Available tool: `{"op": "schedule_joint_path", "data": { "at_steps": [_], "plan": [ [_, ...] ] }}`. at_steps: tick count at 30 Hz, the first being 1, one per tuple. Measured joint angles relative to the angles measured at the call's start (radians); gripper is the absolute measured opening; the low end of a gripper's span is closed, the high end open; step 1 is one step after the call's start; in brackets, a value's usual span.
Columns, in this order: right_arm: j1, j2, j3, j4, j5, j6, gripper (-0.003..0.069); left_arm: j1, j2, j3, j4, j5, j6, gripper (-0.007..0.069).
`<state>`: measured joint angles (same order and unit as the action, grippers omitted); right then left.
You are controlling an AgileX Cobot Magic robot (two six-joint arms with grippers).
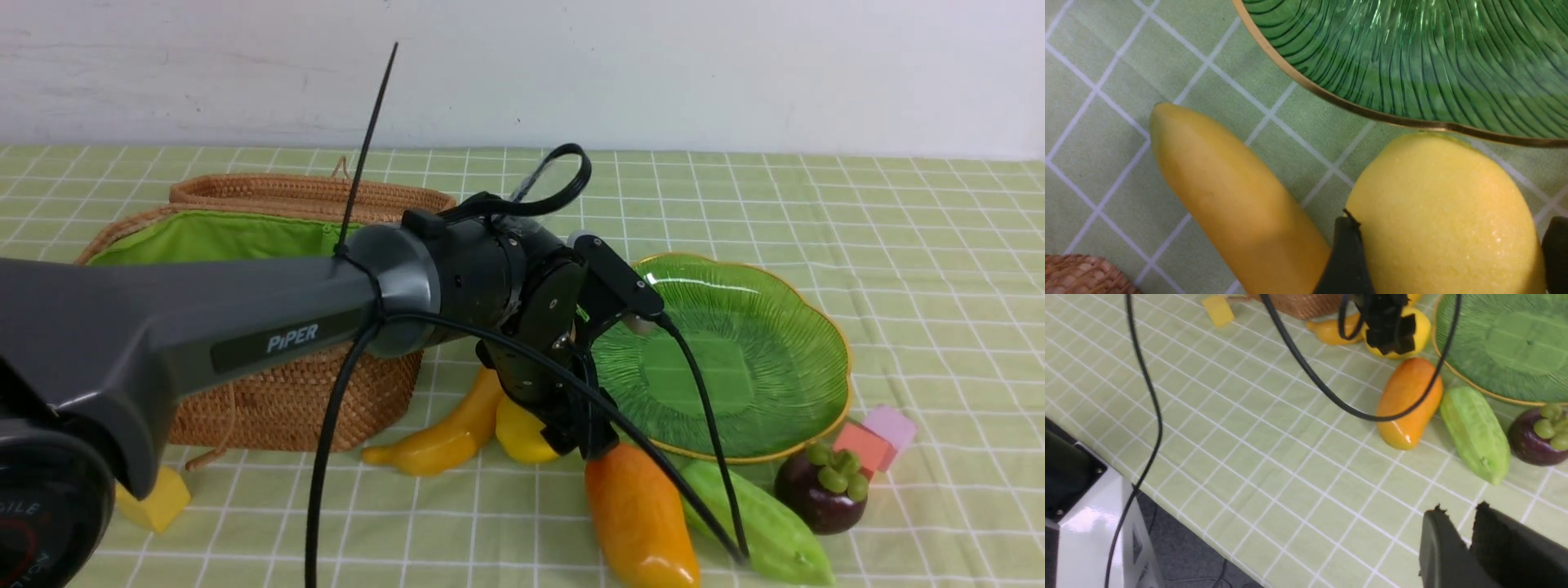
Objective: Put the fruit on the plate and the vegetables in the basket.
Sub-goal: Grab a lemon with your left arm and place it on the plate on the right
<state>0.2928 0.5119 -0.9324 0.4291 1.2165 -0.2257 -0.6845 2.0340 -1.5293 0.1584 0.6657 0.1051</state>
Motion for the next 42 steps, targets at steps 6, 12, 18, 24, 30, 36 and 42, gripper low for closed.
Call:
{"op": "schedule_joint_path", "data": {
  "at_steps": [6, 12, 18, 24, 30, 36, 42],
  "plan": [
    [0.000, 0.000, 0.000, -0.017, 0.002, 0.015, 0.0136, 0.000, 0.000, 0.000, 0.000, 0.004, 0.000, 0.0546],
    [0.000, 0.000, 0.000, -0.021, 0.001, 0.016, 0.0142, 0.000, -0.008, 0.000, 0.002, 0.029, 0.000, 0.0542],
    [0.000, 0.000, 0.000, -0.022, -0.003, 0.016, 0.0146, 0.000, -0.082, 0.003, -0.006, 0.096, 0.000, 0.0542],
    [0.000, 0.000, 0.000, -0.043, -0.043, 0.041, 0.0149, 0.000, -0.171, 0.003, -0.009, 0.084, 0.000, 0.0542],
    [0.000, 0.000, 0.000, -0.150, -0.153, 0.109, 0.0153, 0.000, -0.170, 0.003, -0.100, -0.129, 0.000, 0.0542],
    [0.000, 0.000, 0.000, -0.221, -0.300, 0.142, 0.0157, 0.000, -0.110, 0.003, -0.222, -0.397, 0.000, 0.0542],
    [0.000, 0.000, 0.000, -0.245, -0.464, 0.155, 0.0160, 0.000, -0.018, 0.003, -0.249, -0.544, 0.000, 0.0542]
  ]
}}
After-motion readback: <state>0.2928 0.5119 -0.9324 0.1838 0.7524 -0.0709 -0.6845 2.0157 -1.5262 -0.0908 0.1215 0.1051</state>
